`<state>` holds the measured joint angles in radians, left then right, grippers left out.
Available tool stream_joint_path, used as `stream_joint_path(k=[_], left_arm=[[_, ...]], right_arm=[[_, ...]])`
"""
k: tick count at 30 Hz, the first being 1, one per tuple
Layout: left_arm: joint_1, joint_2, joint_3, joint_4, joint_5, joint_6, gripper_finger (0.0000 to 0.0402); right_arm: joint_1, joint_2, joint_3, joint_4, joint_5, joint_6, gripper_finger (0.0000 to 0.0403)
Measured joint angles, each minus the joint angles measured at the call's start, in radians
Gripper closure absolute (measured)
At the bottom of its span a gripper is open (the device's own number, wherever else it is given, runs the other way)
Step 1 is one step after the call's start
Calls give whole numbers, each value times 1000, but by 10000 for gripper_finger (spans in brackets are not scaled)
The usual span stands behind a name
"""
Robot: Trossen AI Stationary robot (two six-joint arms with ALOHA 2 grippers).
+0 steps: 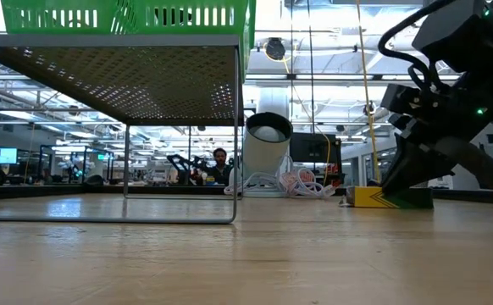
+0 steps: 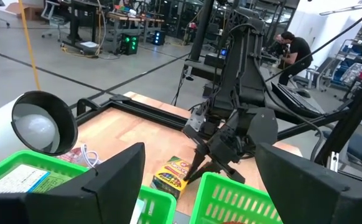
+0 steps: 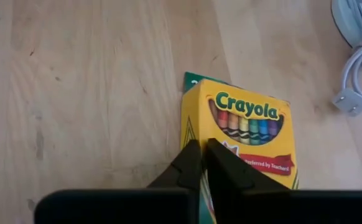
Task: Pick & Place Office Desk Supplies
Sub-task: Put the crayons into the top green basket on the shelf
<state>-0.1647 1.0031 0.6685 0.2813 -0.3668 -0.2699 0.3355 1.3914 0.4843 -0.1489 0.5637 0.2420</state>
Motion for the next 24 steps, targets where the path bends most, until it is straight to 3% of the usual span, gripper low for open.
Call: stream_joint_path(k=[8, 18, 24], left_arm=[[0, 0, 0, 1, 0, 0, 91], [0, 0, 0, 6, 0, 0, 91], [0, 0, 0, 6, 0, 0, 91]], right_arm=[[0, -46, -4, 61, -23, 8, 402], [0, -153, -6, 234, -297, -45, 402], [-1, -191, -5, 265, -301, -52, 402]])
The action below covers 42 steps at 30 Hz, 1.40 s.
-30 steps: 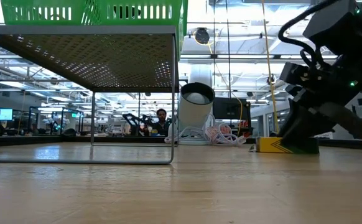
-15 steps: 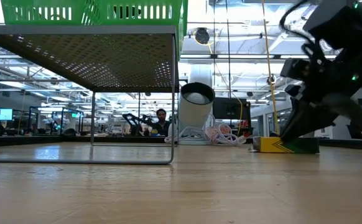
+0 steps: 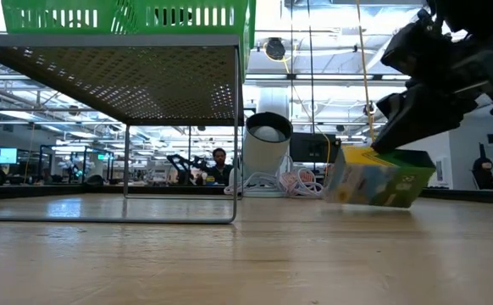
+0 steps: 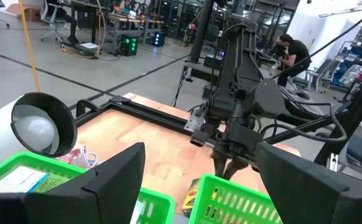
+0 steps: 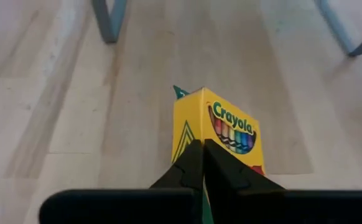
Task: Pick & Place Office Desk Supplies
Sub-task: Put the crayons into the top green basket on the shelf, then put the crayon box into the top green basket on the shelf
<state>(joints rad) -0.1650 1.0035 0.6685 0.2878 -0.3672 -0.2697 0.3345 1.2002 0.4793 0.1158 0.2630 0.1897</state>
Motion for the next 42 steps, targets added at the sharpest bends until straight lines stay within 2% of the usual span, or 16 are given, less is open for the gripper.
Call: stream_joint_path(k=[4, 11, 24, 26, 29, 33, 39, 42], left_arm=[[0, 0, 0, 2, 0, 0, 91], [0, 0, 0, 2, 0, -6, 91], [0, 0, 0, 2, 0, -7, 91], [0, 0, 0, 2, 0, -7, 91], [0, 0, 0, 1, 0, -7, 92], [0, 0, 0, 2, 0, -7, 91], [0, 0, 0, 1, 0, -7, 91], [0, 0, 0, 2, 0, -7, 92]], right_arm=[[-15, -8, 0, 3, 40, -19, 402], [-67, -8, 1, 4, 47, -27, 402], [-80, -8, 4, 66, 78, -56, 402], [-80, -8, 4, 93, 54, -56, 402], [-78, -4, 4, 162, -50, -71, 395], [-78, 30, 4, 192, -139, -65, 335], [-78, 132, 3, 223, -109, -30, 177], [-68, 191, 3, 268, -105, -85, 113]])
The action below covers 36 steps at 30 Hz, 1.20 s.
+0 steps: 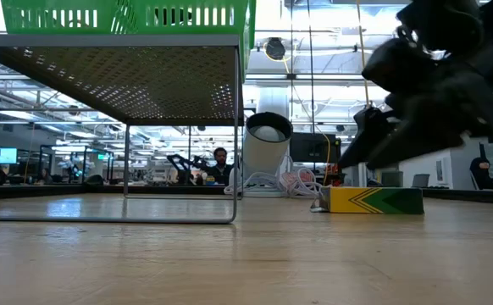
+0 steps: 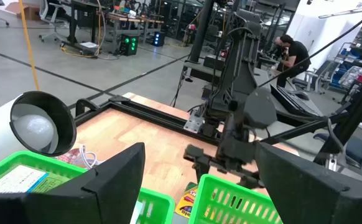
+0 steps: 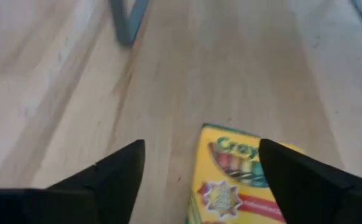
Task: Pick & Place Office Desk Supplies
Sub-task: Put the crayon box into the top green basket on the shelf
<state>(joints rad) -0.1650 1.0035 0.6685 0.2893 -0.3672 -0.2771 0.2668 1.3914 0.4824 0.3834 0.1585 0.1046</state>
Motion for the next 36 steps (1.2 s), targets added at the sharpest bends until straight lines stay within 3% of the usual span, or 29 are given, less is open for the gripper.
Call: stream_joint_path(k=[5, 9, 15, 20, 24, 31, 36], left_arm=[[2, 0, 0, 4, 0, -2, 91], [2, 0, 0, 3, 0, -14, 91], [2, 0, 0, -3, 0, -18, 91], [2, 0, 0, -3, 0, -17, 92], [2, 0, 0, -3, 0, -9, 91], [2, 0, 0, -3, 0, -7, 91], [2, 0, 0, -2, 0, -7, 91]], right_arm=[[10, 93, 38, -31, 64, -77, 78], [2, 151, 81, -57, 89, -97, 85], [15, 131, 133, -343, 120, -133, 111], [78, 64, 133, -446, 18, -100, 133], [119, -37, 125, -483, -63, 24, 150], [127, -189, 110, -449, -433, 353, 169], [175, -210, 48, -434, -451, 523, 180]])
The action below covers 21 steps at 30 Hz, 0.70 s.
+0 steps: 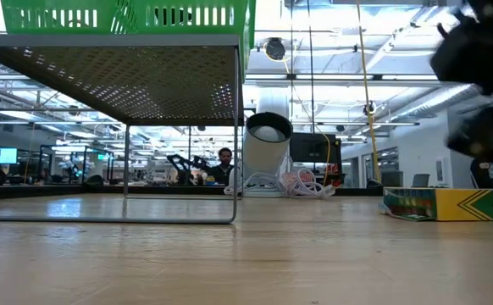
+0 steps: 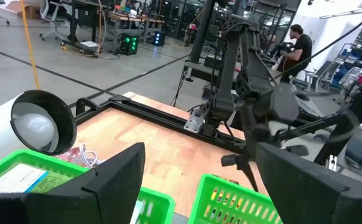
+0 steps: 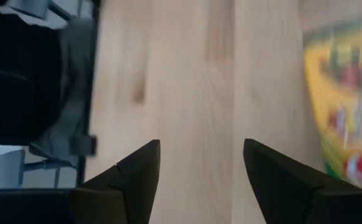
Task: Pick & Place Office Desk Supplies
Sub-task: Put the crayon box into the top green basket on the shelf
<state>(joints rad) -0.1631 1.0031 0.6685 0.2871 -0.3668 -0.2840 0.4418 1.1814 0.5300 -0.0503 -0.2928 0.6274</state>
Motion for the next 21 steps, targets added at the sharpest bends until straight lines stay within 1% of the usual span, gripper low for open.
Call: stream_joint_path(k=[3, 5, 9, 12, 14, 17, 21], left_arm=[[0, 0, 0, 0, 0, 0, 91], [0, 0, 0, 0, 0, 0, 91], [0, 0, 0, 3, 0, 0, 91], [0, 0, 0, 3, -1, 0, 91], [0, 0, 0, 3, -1, 0, 91], [0, 0, 0, 3, -1, 0, 92], [0, 0, 0, 3, -1, -3, 91]], right_arm=[[17, 4, -51, -4, 0, 65, 188], [14, 4, -82, -39, 0, 89, 194], [-25, 2, -118, -119, 6, 98, 205], [-59, -2, -138, -142, 60, 97, 214], [-85, -7, -153, -118, 130, 72, 220], [-121, -5, -180, 11, 338, -11, 230], [-156, -2, -213, 184, 584, -137, 241]])
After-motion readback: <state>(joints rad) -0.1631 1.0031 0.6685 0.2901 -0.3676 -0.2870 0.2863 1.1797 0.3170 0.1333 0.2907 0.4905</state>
